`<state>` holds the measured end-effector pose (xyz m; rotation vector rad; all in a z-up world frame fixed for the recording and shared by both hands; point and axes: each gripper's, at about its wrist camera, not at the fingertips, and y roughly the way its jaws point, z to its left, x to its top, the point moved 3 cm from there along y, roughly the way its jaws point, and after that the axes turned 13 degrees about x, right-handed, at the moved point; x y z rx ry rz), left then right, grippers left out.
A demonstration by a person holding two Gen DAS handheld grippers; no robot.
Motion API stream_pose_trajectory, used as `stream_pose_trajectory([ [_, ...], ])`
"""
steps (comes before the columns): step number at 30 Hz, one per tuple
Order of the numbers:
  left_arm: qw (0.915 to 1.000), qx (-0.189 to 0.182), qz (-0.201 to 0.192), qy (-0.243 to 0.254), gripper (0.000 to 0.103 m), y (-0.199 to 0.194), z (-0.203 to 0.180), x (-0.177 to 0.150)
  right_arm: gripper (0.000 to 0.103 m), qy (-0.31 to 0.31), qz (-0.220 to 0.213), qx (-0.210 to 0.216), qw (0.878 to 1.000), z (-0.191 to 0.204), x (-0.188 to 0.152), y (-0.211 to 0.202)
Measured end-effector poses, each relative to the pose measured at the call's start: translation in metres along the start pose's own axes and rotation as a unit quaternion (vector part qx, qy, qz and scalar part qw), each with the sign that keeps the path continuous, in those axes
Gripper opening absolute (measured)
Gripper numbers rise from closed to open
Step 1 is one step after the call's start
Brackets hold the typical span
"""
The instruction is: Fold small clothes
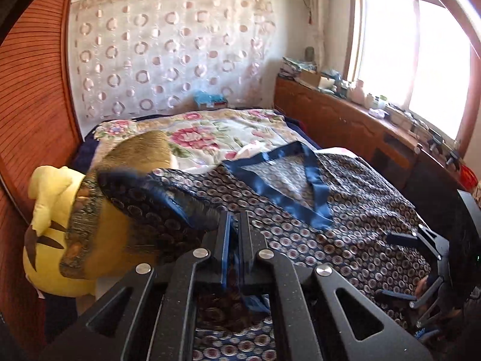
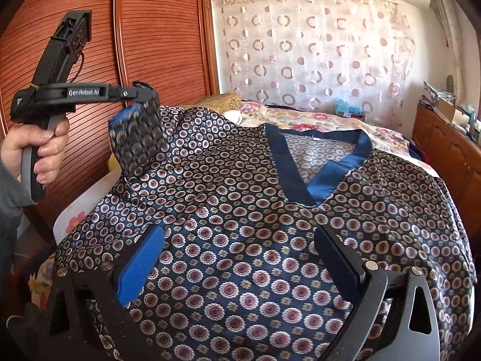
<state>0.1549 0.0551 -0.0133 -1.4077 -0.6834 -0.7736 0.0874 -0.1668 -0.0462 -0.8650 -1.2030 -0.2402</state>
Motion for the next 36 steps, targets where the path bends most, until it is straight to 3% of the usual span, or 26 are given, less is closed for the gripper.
stream_pose_trajectory([
  [2, 1.0000, -0.004, -0.006, -0.003, 0.026, -0.005, 0.000, -0.001, 0.098, 0.000, 0.000, 0.000, 1.000, -0.001, 0.000, -0.003],
  [4, 0.9998, 0.000, -0.014, -0.012, 0.028, -0.013, 0.006, -0.002, 0.097, -0.002, 0.001, -0.001, 1.000, -0.002, 0.002, -0.003],
  [9, 0.9991, 0.012, -0.029, -0.028, 0.057, -0.028, 0.022, -0.006, 0.095, -0.016, 0.002, 0.001, 1.000, -0.002, 0.013, 0.000],
  [10, 0.9989, 0.017, -0.032, -0.031, 0.067, -0.030, 0.026, -0.008, 0.093, -0.020, 0.003, 0.003, 1.000, -0.001, 0.016, 0.002],
  [13, 0.9979, 0.029, -0.038, -0.043, 0.080, -0.034, 0.038, -0.013, 0.091, -0.038, 0.011, 0.011, 0.999, 0.002, 0.029, 0.014],
  [18, 0.9964, 0.052, -0.036, -0.056, 0.080, -0.030, 0.060, -0.021, 0.088, -0.074, 0.037, 0.030, 0.996, 0.010, 0.052, 0.051],
  [23, 0.9952, 0.065, -0.035, -0.065, 0.080, -0.022, 0.072, -0.027, 0.070, -0.102, 0.067, 0.068, 0.990, 0.017, 0.077, 0.100],
  [28, 0.9941, 0.073, -0.031, -0.074, 0.080, -0.009, 0.083, -0.032, 0.058, -0.113, 0.102, 0.119, 0.981, 0.023, 0.091, 0.159],
  [36, 0.9929, 0.080, -0.014, -0.087, 0.080, 0.011, 0.097, -0.037, 0.055, -0.142, 0.147, 0.167, 0.964, 0.037, 0.095, 0.231],
])
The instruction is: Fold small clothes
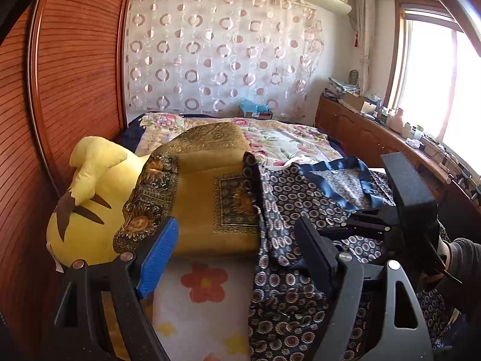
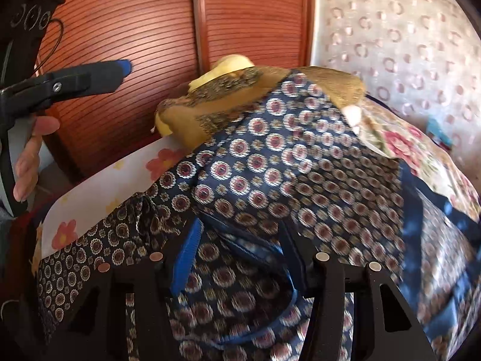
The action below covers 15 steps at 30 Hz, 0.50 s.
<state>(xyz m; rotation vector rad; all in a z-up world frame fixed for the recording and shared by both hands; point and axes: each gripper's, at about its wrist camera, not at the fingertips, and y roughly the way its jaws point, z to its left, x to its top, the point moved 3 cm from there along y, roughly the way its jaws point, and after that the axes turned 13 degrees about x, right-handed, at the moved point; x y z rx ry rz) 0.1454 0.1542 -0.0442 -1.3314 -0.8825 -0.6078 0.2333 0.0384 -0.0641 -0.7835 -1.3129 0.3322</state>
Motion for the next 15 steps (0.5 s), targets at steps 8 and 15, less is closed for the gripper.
stream_pose_trajectory([
  [8, 0.9997, 0.006, 0.013, -0.020, 0.080, 0.009, 0.008, -0.007, 0.041, -0.013, 0.030, 0.032, 0.999, -0.015, 0.006, 0.038],
  [15, 0.9996, 0.002, 0.025, -0.011, 0.080, 0.017, 0.001, -0.009, 0.008, -0.018, 0.016, 0.033, 0.999, -0.034, 0.012, 0.034],
])
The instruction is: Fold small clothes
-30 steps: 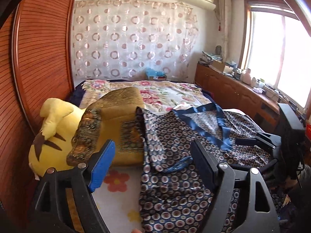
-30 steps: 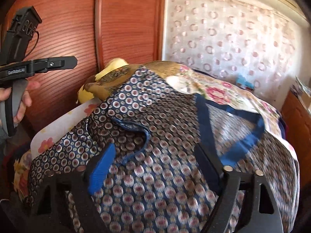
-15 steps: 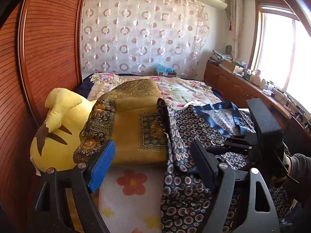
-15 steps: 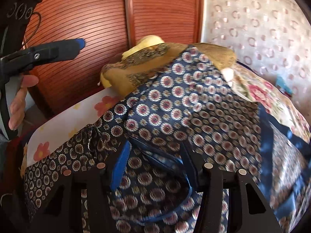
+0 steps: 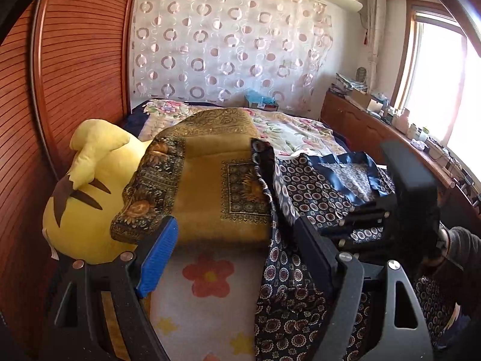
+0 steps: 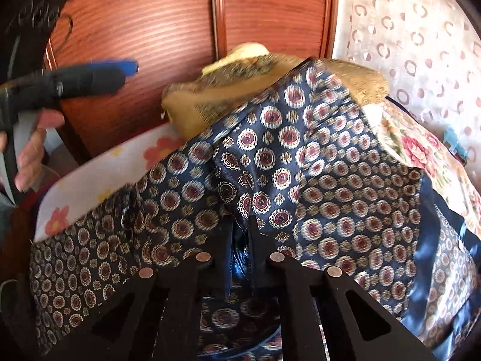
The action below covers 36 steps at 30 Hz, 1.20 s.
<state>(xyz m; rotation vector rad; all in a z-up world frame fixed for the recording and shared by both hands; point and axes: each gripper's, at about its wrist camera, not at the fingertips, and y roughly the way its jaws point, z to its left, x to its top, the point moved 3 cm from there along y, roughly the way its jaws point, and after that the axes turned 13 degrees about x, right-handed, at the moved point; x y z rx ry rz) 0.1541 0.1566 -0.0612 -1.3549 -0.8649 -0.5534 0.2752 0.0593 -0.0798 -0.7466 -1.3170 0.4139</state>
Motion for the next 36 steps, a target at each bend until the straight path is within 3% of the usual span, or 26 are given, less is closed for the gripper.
stream_pose_trajectory([
  [6, 0.9998, -0.003, 0.009, 0.018, 0.080, 0.018, -0.012, 0.014, 0.009, 0.057, -0.054, -0.032, 0.996, -0.043, 0.005, -0.041],
  [13, 0.9991, -0.005, 0.028, 0.032, 0.080, 0.055, -0.029, 0.032, 0.048, 0.103, -0.077, -0.089, 0.988, -0.089, -0.008, -0.075],
  [18, 0.9979, -0.016, 0.048, 0.040, 0.078, 0.074, -0.035, 0.040, 0.050, 0.129, -0.069, -0.140, 0.979, -0.110, -0.047, -0.106],
  [21, 0.9972, -0.033, 0.051, 0.044, 0.069, 0.080, -0.038, 0.042, 0.050, 0.154, -0.058, -0.174, 0.971, -0.110, -0.084, -0.133],
  [23, 0.9966, -0.038, 0.055, 0.048, 0.057, 0.083, -0.042, 0.044, 0.050, 0.175, -0.057, -0.192, 0.964, -0.111, -0.106, -0.148],
  [31, 0.9957, -0.035, 0.065, 0.057, 0.038, 0.098, -0.049, 0.050, 0.050, 0.271, -0.063, -0.244, 0.929, -0.117, -0.176, -0.190],
  [32, 0.9954, -0.035, 0.067, 0.058, 0.028, 0.099, -0.050, 0.051, 0.050, 0.281, -0.065, -0.247, 0.925, -0.117, -0.180, -0.192],
  [36, 0.9941, -0.035, 0.064, 0.081, 0.009, 0.097, -0.056, 0.053, 0.050, 0.301, -0.080, -0.257, 0.915, -0.106, -0.198, -0.198],
])
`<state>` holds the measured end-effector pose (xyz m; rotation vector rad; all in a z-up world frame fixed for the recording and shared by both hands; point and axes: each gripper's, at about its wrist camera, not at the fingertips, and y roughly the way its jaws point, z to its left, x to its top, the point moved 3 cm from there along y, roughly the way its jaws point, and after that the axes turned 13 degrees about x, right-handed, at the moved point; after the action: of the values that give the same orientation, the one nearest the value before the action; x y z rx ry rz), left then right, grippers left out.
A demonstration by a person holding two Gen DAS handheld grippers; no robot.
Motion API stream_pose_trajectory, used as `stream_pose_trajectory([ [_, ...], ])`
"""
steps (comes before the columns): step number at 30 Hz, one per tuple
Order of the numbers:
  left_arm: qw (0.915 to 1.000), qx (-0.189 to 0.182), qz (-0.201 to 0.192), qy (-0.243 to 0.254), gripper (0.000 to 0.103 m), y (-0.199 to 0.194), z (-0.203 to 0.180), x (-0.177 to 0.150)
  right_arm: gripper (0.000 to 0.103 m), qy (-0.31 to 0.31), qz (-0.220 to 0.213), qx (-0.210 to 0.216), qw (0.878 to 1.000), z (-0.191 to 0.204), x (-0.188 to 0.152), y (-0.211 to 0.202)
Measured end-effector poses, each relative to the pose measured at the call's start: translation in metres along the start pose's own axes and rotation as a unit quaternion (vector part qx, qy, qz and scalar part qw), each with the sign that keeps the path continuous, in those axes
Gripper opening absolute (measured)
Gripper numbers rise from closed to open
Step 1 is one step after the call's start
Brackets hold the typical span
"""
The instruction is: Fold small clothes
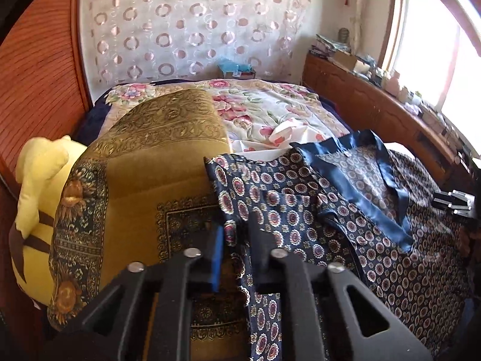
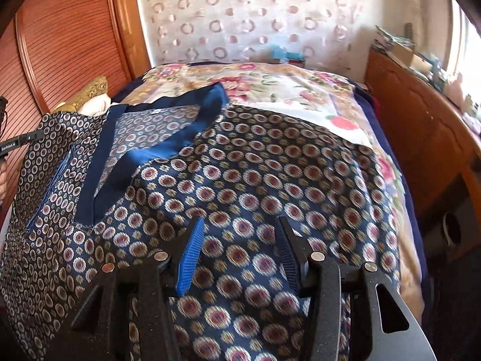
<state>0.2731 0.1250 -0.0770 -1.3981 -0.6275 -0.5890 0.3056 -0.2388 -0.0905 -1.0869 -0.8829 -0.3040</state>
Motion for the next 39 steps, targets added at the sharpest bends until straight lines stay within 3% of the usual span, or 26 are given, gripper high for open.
stream_pose_trajectory([
  [2, 1.0000, 0.003, -0.006, 0.004, 0.002, -0.005, -0.001, 0.001, 0.050, 0.005, -0.009, -0.005, 1.000, -0.001, -0.004, -0.009],
  [11, 0.9953, 0.063, -0.072, -0.017, 0.002, -0.037, 0.034, 0.034, 0.050, 0.002, -0.030, -0.032, 0.999, -0.008, -0.005, -0.058],
  [17, 0.9926, 0.099, -0.067, -0.020, 0.002, -0.022, 0.059, 0.052, 0.050, -0.002, -0.054, -0.035, 0.998, -0.007, 0.000, -0.078],
  [24, 0.9965, 0.068, -0.041, -0.027, 0.003, -0.011, 0.059, 0.044, 0.050, -0.007, -0.055, -0.042, 0.998, -0.013, -0.015, -0.073],
  [28, 0.9966, 0.052, -0.061, -0.017, 0.030, -0.027, 0.043, 0.041, 0.050, 0.010, -0.050, -0.056, 0.997, -0.032, -0.025, -0.082],
  [29, 0.9967, 0.040, -0.069, -0.014, 0.040, -0.034, 0.036, 0.039, 0.050, 0.012, -0.048, -0.063, 0.997, -0.036, -0.028, -0.084],
  [31, 0.9966, 0.018, -0.080, -0.007, 0.050, -0.045, 0.023, 0.037, 0.050, 0.018, -0.044, -0.077, 0.996, -0.047, -0.035, -0.089],
  [32, 0.9966, 0.004, -0.083, -0.001, 0.065, -0.049, 0.016, 0.035, 0.050, 0.024, -0.041, -0.083, 0.995, -0.052, -0.039, -0.092],
  [34, 0.9963, -0.018, -0.083, 0.008, 0.079, -0.053, 0.000, 0.034, 0.050, 0.039, -0.036, -0.090, 0.995, -0.065, -0.045, -0.097],
  [39, 0.9957, -0.053, -0.068, 0.033, 0.080, -0.053, -0.047, 0.026, 0.050, 0.078, -0.021, -0.089, 0.993, -0.088, -0.060, -0.103],
])
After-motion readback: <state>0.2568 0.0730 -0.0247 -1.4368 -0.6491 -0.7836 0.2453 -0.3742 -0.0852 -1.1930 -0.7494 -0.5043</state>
